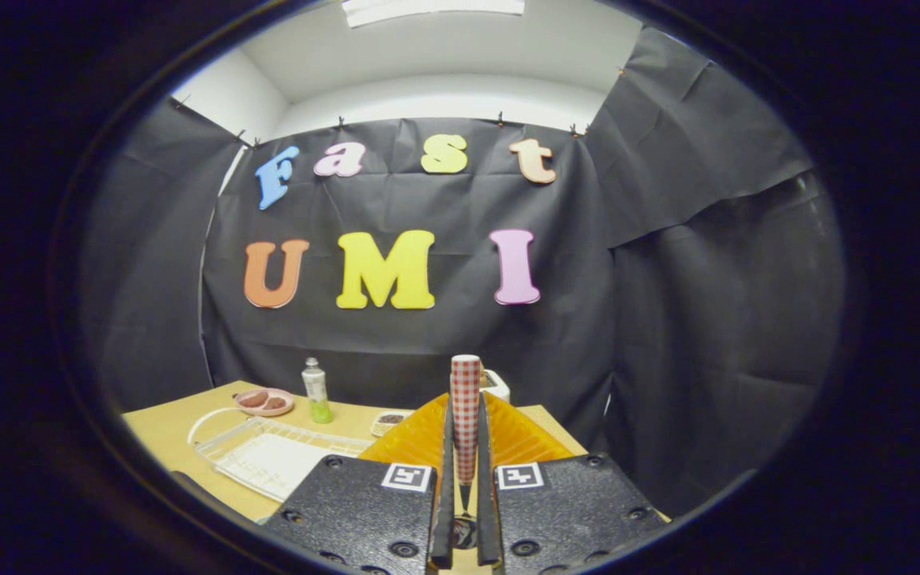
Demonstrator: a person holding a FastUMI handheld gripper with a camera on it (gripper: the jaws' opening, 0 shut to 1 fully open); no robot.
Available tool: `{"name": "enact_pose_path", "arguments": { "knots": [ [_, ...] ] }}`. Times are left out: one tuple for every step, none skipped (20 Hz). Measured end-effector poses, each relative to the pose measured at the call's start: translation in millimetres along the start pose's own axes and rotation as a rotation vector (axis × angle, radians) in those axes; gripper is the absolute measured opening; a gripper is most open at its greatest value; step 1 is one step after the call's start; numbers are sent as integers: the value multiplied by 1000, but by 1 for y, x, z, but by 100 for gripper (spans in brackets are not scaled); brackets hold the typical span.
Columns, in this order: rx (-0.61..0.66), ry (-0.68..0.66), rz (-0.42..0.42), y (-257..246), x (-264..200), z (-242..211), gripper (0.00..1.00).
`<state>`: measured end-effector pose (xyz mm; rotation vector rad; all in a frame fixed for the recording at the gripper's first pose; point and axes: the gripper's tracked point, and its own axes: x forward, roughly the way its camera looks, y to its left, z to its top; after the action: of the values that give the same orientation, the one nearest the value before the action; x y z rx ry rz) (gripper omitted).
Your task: Take the plate from the dish rack, then take the spoon from the basket and place it into the plate.
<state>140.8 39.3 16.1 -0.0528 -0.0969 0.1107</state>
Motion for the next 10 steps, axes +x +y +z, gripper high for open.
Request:
{"name": "enact_pose_path", "arguments": {
  "knots": [
    [-8,10,21,14,-10,-9,16],
    [-16,26,41,25,-18,-21,16],
    [-27,43,62,39,-28,-33,17],
    [-27,47,75,50,-34,-41,16],
    [-25,54,89,62,-42,-51,17],
    [-21,60,105,75,-49,-63,16],
    [-30,76,116,89,-55,-75,17],
    [-29,86,127,101,-61,-88,17],
    [-24,91,141,113,-64,-97,17],
    [-16,97,151,126,-66,-109,17]
  ]
}}
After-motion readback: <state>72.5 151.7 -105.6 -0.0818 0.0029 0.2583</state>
